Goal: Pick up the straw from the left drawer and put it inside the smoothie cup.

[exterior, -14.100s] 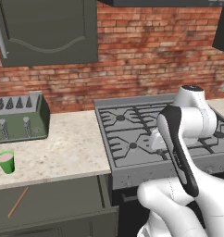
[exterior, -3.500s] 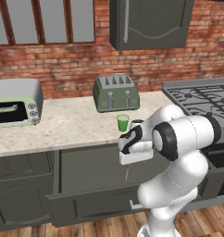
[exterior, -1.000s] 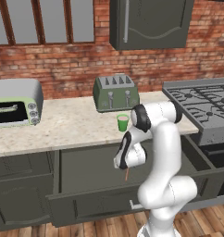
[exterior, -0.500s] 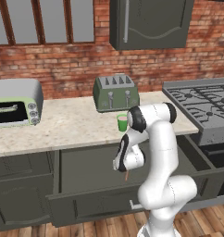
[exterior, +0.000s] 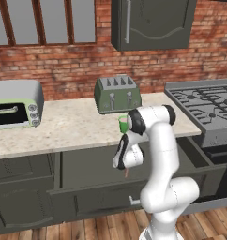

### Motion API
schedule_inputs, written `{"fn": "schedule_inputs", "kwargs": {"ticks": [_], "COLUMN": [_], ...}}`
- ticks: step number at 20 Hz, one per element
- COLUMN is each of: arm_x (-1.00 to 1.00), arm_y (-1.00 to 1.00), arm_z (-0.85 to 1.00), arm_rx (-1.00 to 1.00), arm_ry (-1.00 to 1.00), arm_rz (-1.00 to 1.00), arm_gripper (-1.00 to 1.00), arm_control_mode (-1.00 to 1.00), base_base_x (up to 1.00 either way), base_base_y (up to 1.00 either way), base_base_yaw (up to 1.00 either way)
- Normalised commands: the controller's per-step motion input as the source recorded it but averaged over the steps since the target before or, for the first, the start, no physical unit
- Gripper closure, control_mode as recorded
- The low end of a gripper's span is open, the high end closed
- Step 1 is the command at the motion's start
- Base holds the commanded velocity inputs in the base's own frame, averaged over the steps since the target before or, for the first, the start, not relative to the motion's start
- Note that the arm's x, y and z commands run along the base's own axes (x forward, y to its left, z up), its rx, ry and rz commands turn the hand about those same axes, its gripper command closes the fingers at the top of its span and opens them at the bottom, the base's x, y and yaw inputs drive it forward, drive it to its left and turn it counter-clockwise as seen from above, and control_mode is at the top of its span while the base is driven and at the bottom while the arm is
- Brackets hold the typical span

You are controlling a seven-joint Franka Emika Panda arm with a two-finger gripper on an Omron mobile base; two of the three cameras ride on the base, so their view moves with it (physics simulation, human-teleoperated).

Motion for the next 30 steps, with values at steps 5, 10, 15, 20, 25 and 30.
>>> {"fn": "schedule_inputs", "kwargs": {"ticks": [5, 10, 15, 20, 25, 30], "arm_x": [-0.35, -0.56, -0.59, -0.08, 0.00, -0.06], "arm_y": [0.00, -0.11, -0.20, -0.10, 0.00, -0.16], "arm_z": [-0.36, -0.26, -0.24, -0.02, 0.00, 0.45], "arm_rx": [-0.03, 0.00, 0.00, 0.00, 0.00, 0.02], "arm_ry": [0.00, 0.02, 0.00, 0.00, 0.00, -0.03], "arm_rz": [-0.05, -0.04, -0.04, 0.00, 0.04, 0.14], "arm_gripper": [1.00, 1.00, 1.00, 1.00, 1.00, 1.00], "arm_control_mode": [-1.00, -1.00, -1.00, -1.00, -1.00, -1.00], "base_base_x": [0.00, 0.00, 0.00, 0.00, 0.00, 0.00], "base_base_y": [0.00, 0.00, 0.00, 0.00, 0.00, 0.00], "base_base_yaw": [0.00, 0.00, 0.00, 0.00, 0.00, 0.00]}}
